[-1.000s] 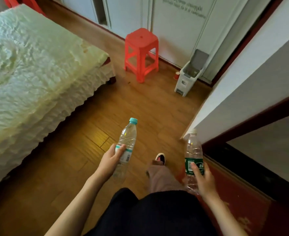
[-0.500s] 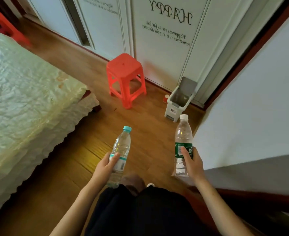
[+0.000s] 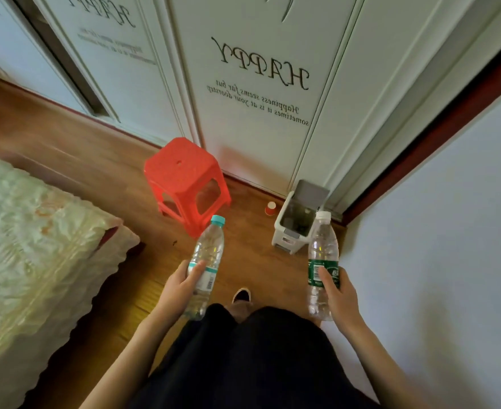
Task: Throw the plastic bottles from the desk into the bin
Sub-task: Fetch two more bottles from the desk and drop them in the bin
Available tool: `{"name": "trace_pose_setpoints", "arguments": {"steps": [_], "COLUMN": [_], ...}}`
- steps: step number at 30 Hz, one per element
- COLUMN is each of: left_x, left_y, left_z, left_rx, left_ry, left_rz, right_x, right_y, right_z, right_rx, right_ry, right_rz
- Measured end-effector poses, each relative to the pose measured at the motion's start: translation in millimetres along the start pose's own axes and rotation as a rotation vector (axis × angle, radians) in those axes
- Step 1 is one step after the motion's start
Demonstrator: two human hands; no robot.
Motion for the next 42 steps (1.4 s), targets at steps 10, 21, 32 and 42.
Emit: {"name": "trace_pose_setpoints", "arguments": {"steps": [10, 21, 32, 42], "left_x": [-149, -222, -300, -458], "left_y": [166, 215, 252, 132], "left_z": [-33, -117, -178, -305], "left_rx": [-0.143, -0.215, -0.212, -0.457], "left_ry": [-0.234, -0.301, -0.367, -0.53], "left_rz": [-0.212, -0.133, -0.076, -0.08], "right_x": [-67, -170, -297, -427], "right_y": [-48, -78, -100, 78], "right_z": [25, 62, 52, 24], "right_rx": [-0.063, -0.147, -0.227, -0.426], "right_ry": [0.308, 0.343, 0.231, 0.382], "right_rz": [-0.066, -0.129, -0.127, -0.221]}}
Point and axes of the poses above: each hand's wrist, its own x-axis away from the middle knuckle, its own z-axis out of the back of the hand, y = z × x, the point moved 2 cm from there along -x, towards the middle knuckle, and after that the axes turned 8 degrees about -x, right-handed, at the moved point
